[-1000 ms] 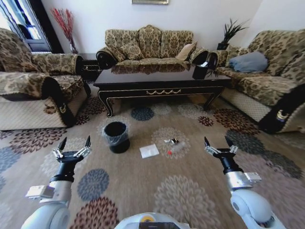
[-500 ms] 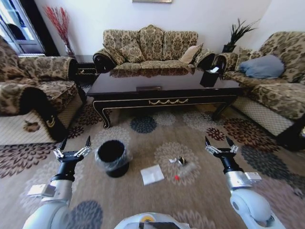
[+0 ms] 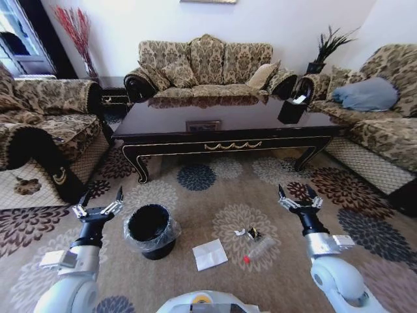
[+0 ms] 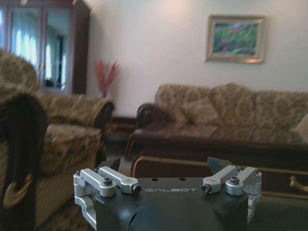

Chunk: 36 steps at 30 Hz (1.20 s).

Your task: Move to the front of the table and pick up the trash from the floor, then place it into the trash bin.

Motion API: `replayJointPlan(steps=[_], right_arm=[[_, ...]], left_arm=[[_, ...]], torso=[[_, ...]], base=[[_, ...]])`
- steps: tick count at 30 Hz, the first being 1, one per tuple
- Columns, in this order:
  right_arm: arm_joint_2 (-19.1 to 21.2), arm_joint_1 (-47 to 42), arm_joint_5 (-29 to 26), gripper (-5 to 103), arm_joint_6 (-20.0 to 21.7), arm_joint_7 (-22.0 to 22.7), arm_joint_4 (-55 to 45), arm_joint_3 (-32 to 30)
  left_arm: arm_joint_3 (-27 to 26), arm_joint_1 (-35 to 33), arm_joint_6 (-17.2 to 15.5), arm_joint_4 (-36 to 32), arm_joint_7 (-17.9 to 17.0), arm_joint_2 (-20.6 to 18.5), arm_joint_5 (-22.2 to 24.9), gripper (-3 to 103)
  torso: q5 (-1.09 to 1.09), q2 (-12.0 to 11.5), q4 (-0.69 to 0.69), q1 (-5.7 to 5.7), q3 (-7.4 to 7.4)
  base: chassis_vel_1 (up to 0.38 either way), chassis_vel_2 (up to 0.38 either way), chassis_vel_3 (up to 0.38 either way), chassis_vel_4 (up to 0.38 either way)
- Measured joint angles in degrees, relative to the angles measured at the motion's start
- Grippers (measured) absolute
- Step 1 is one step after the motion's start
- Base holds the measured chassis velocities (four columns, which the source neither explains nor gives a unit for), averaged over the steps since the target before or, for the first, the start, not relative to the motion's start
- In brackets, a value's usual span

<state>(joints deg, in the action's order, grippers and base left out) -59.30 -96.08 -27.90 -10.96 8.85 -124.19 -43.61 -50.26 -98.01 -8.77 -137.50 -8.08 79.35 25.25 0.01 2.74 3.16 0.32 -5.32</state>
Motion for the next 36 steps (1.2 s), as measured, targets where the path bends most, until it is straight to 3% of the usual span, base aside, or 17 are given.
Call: replayJointPlan(steps=[1, 2, 4, 6, 7, 9, 11, 12, 15, 20, 28, 36], right_arm=[[0.0, 0.0, 0.0, 100, 0.0, 0.0, 0.0, 0.0], [0.0, 0.0, 0.0, 100, -0.1, 0.0, 0.0, 0.1], [0.1, 0.0, 0.0, 100, -0.3, 0.3, 0.0, 0.2], [0.2, 0.1, 0.1, 100, -0.3, 0.7, 0.1, 0.5], [0.2, 0.1, 0.1, 100, -0.3, 0.7, 0.1, 0.5], [0.4, 0.2, 0.4, 100, -0.3, 1.0, 0.4, 1.0], [0.7, 0.7, 0.6, 100, 0.0, 1.1, 0.8, 1.9], [0.7, 0.7, 0.6, 100, 0.0, 1.1, 0.8, 1.9], [1.3, 1.6, 0.8, 100, 0.4, 1.1, 1.6, 3.0], [1.7, 1.5, 0.9, 100, 0.5, 1.0, 2.2, 3.0], [1.5, 1.1, 2.0, 100, 1.1, 1.0, 2.8, 2.8], [0.9, 0.9, 3.0, 100, 1.2, 1.2, 4.0, 3.2]], left_arm=[[0.0, 0.0, 0.0, 0.0, 0.0, 0.0, 0.0, 100], [-0.1, 0.3, -2.5, 0.2, -2.1, -0.6, 1.4, 100], [-0.4, 1.0, -8.0, 0.3, -5.7, -2.4, 4.6, 100], [-0.6, 2.1, -15.6, -0.3, -9.4, -4.6, 10.2, 100], [-0.6, 2.1, -15.6, -0.3, -9.4, -4.6, 10.2, 100], [-0.7, 3.4, -23.5, -1.2, -12.9, -6.7, 18.1, 100], [-0.6, 4.1, -28.5, -1.8, -15.7, -7.8, 23.5, 100], [-0.6, 4.1, -28.5, -1.8, -15.7, -7.8, 23.5, 100], [0.4, 4.6, -32.9, -0.9, -19.1, -8.2, 26.2, 100], [2.2, 6.3, -34.2, 2.7, -22.2, -8.5, 26.9, 100], [4.1, 8.6, -34.0, 8.2, -22.8, -9.6, 27.0, 100], [7.1, 12.2, -33.7, 16.1, -23.3, -9.3, 31.1, 100]], torso=[[0.0, 0.0, 0.0, 0.0, 0.0], [-0.02, 0.0, 0.0, 0.01, -0.02], [-0.02, 0.0, -0.01, 0.02, -0.02], [-0.03, 0.0, -0.01, 0.02, -0.02], [-0.03, 0.0, -0.01, 0.02, -0.02], [-0.01, 0.0, 0.0, 0.02, -0.01], [0.0, 0.0, 0.02, 0.02, -0.02], [0.0, 0.0, 0.02, 0.02, -0.02], [0.0, 0.0, -0.02, 0.02, -0.02], [-0.01, 0.0, 0.01, 0.03, -0.02], [-0.01, 0.0, 0.0, 0.03, -0.02], [-0.01, 0.0, 0.0, 0.03, -0.02]], base=[[0.0, 0.0, 0.0, 0.0], [0.0, 0.0, 0.0, 0.0], [0.0, 0.0, 0.0, 0.0], [0.0, 0.0, 0.0, 0.0], [0.0, 0.0, 0.0, 0.0], [0.0, 0.0, 0.0, 0.0], [0.0, 0.0, 0.0, 0.0], [0.0, 0.0, 0.0, 0.0], [0.0, 0.0, 0.0, 0.0], [0.0, 0.0, 0.0, 0.0], [0.0, 0.0, 0.0, 0.0], [0.0, 0.0, 0.0, 0.0]])
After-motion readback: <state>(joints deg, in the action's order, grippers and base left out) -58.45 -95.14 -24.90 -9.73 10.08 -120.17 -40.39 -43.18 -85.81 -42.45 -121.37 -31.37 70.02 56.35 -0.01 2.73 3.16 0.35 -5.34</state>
